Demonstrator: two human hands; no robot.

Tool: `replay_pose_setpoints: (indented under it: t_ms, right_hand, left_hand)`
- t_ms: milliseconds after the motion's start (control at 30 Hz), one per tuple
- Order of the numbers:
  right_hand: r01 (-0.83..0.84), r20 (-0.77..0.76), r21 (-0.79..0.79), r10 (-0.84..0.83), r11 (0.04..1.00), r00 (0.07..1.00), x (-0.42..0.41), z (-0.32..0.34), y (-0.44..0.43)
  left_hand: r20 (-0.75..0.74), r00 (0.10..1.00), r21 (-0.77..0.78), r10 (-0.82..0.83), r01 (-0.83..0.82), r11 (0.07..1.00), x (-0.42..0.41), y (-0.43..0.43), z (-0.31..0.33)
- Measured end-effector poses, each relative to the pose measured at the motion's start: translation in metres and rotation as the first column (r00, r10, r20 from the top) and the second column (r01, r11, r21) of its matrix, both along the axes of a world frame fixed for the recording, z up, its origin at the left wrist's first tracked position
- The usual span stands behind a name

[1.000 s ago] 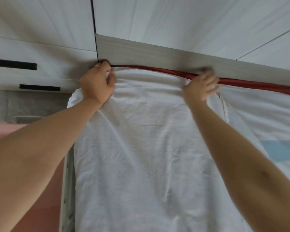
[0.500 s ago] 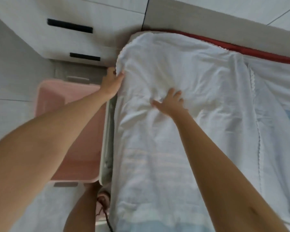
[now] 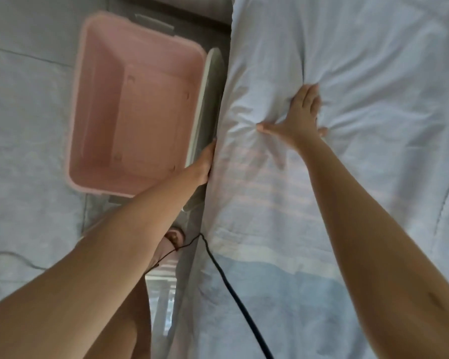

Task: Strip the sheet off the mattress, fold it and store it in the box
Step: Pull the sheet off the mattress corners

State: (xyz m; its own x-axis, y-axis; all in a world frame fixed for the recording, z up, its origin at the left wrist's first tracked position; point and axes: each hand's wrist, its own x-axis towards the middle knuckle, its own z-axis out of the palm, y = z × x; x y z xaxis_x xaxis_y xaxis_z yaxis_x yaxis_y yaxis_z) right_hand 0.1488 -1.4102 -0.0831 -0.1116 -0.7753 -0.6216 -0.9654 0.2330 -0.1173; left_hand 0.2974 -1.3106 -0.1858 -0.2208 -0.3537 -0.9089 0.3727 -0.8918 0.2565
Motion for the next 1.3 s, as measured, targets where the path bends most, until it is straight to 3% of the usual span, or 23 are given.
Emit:
replay_pose_setpoints:
  t_ms: [133,300,467,567,700,767,900,1000,1133,1300]
  right_hand:
    - [0.015,-0.001,-0.004,-0.015,1.000,1.000,0.001,0.005,-0.004]
    - [0.033,-0.001,0.010,-0.033,0.999,0.999,0.006,0.012,-0.002]
    - [0.087,-0.030,0.042,-0.086,0.995,0.996,0.012,0.020,-0.001]
    - [0.214,-0.061,0.002,-0.213,0.977,0.975,0.032,0.029,0.006]
    - [0.317,-0.055,-0.308,-0.349,0.897,0.935,0.068,0.032,0.060]
    - [0.357,-0.087,-0.358,-0.411,0.863,0.907,0.075,0.032,0.106]
    - [0.517,-0.205,-0.227,-0.559,0.825,0.803,0.057,0.037,0.191]
    - [0.618,-0.153,-0.094,-0.625,0.780,0.765,0.030,0.040,0.230]
    - [0.603,-0.144,-0.011,-0.598,0.798,0.788,0.009,0.050,0.252]
    - [0.512,-0.046,-0.045,-0.514,0.858,0.857,0.008,0.051,0.258]
  left_hand:
    - [0.028,0.999,0.006,-0.042,0.042,0.999,0.010,0.005,0.007]
    - [0.308,0.950,-0.073,0.050,-0.029,0.997,0.040,0.024,0.013]
    - [0.491,0.846,-0.389,0.210,-0.003,0.921,0.083,0.043,0.039]
    - [0.535,0.827,-0.473,0.175,0.122,0.872,0.104,0.048,0.062]
    - [0.475,0.877,-0.433,0.071,0.162,0.887,0.111,0.050,0.083]
    - [0.451,0.891,-0.394,0.054,0.144,0.908,0.114,0.050,0.091]
    - [0.423,0.906,-0.356,0.018,0.148,0.923,0.118,0.047,0.105]
    - [0.410,0.910,-0.313,-0.067,0.209,0.927,0.128,0.045,0.110]
    - [0.405,0.886,-0.264,-0.226,0.350,0.899,0.138,0.041,0.116]
    - [0.410,0.869,-0.277,-0.276,0.407,0.870,0.144,0.034,0.125]
